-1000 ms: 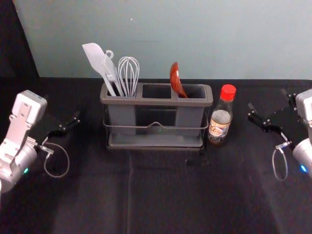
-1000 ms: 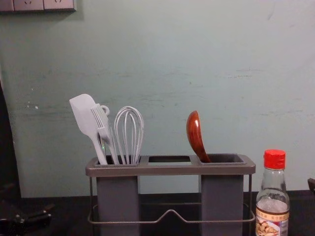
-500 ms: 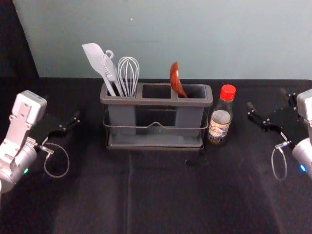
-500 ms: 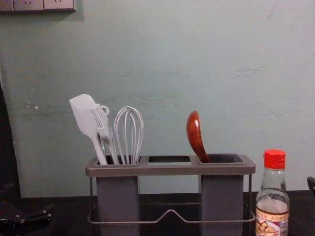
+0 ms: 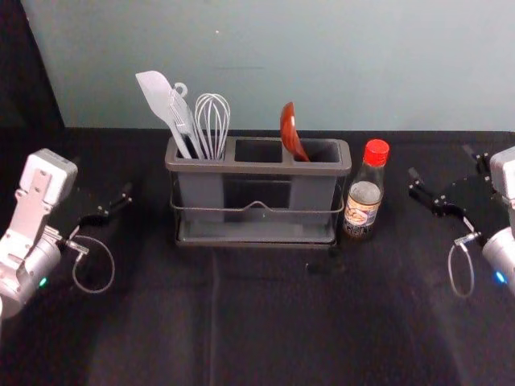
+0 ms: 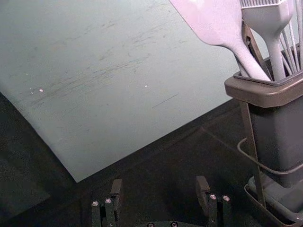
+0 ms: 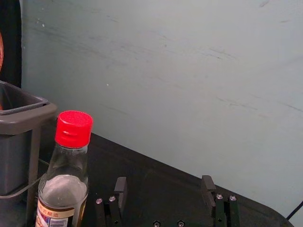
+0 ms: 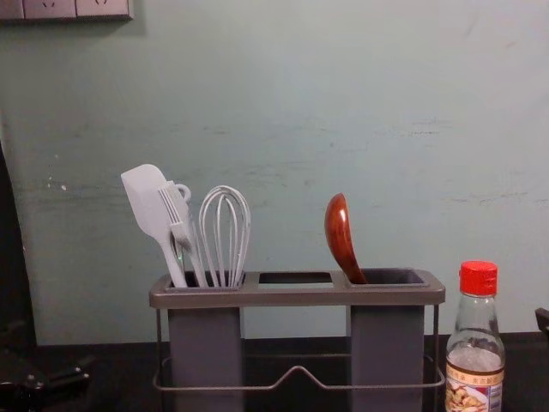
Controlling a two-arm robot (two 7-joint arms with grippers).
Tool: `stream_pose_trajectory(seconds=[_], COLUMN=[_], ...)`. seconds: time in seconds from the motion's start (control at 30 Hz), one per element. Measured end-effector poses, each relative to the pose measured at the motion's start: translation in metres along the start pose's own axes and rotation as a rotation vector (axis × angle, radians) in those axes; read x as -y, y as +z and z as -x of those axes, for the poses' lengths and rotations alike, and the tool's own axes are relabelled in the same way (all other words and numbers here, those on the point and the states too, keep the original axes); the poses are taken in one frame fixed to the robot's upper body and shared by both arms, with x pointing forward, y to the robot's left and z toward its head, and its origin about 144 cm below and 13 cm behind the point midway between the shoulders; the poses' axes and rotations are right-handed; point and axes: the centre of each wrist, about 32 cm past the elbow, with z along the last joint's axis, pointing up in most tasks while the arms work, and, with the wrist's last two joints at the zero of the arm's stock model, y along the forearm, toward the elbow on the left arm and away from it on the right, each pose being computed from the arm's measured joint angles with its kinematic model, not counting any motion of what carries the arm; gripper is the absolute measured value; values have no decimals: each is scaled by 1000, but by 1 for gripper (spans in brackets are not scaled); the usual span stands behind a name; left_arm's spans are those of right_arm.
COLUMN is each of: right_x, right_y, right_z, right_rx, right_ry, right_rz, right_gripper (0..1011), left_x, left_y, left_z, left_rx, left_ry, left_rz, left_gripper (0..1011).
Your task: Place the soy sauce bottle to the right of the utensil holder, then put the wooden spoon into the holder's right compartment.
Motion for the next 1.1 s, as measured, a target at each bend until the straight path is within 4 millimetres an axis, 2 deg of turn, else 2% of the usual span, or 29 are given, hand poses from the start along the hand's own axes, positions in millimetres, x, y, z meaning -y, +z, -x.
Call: stream_pose_trajectory(seconds=[1.1], right_x=[0], right_y=[0], right_z=[0], right_rx=[1], right_ry=[0], right_rz=[1], right_gripper=[1002], left_x=[0], left_y=[0], left_z=[0], left_rx=[0], left_ry=[0], left_rz=[0], left_gripper=[1000])
